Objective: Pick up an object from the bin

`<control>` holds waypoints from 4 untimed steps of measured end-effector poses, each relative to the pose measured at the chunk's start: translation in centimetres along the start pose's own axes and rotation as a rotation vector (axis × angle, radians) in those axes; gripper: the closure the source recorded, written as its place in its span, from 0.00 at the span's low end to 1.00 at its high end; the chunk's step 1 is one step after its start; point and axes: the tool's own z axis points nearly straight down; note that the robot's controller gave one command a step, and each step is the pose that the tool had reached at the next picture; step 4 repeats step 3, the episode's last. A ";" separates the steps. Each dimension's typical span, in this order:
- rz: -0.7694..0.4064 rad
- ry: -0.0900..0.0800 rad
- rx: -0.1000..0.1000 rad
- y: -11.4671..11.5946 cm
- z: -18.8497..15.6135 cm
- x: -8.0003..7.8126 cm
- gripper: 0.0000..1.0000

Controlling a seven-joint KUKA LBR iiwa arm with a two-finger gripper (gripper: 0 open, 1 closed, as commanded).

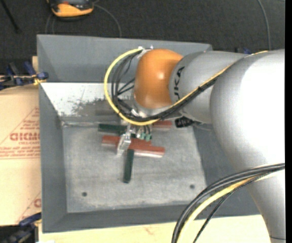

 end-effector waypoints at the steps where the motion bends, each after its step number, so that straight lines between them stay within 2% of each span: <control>1: 0.000 0.000 0.000 0.0 0.0 0.0 1.00; 4: 0.001 0.002 0.002 -0.1 -0.8 0.2 1.00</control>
Offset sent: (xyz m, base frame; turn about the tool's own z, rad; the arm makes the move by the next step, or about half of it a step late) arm 0.0000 0.0000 0.0142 0.0000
